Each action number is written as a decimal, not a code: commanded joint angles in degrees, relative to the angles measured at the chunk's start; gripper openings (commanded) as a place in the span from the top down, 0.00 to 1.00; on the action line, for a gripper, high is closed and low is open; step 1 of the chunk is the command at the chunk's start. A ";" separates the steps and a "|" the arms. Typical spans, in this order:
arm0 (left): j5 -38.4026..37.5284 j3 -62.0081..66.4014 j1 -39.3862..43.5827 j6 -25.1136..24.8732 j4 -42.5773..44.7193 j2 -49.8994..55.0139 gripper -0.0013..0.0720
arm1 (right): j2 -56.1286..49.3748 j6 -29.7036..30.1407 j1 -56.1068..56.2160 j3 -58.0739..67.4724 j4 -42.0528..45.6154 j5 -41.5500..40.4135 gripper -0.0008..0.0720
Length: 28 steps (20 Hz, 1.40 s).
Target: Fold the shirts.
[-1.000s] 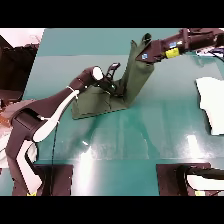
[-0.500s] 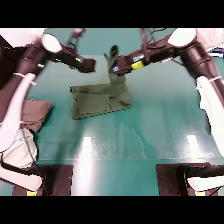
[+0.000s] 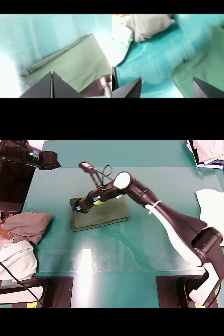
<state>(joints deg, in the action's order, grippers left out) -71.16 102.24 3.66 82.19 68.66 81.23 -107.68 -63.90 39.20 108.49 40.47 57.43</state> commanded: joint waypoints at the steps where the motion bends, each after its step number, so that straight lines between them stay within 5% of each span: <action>1: -1.70 0.00 -0.66 -0.11 0.37 -0.81 0.95 | -2.73 -0.48 0.37 6.34 3.93 5.77 0.11; 6: -2.97 -0.07 -0.66 -0.13 0.31 -0.74 0.95 | 3.37 -5.38 -12.96 -1.31 12.33 17.64 0.14; 14: -1.84 -0.17 -0.66 -0.17 0.28 -0.63 0.95 | 5.49 -10.47 -32.11 -22.14 4.04 12.17 0.12; 24: -1.84 -0.17 -0.66 -1.66 0.15 -0.63 0.95 | -1.97 -8.00 -26.14 -25.24 -10.97 3.56 0.14; 28: -1.84 -0.17 -0.66 -1.66 0.13 -0.63 0.95 | -2.12 -7.45 -23.39 -25.16 -11.52 0.00 0.24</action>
<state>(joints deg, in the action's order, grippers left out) -72.86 102.06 3.05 80.64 68.82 80.58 -109.23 -71.96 13.96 83.37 30.15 60.64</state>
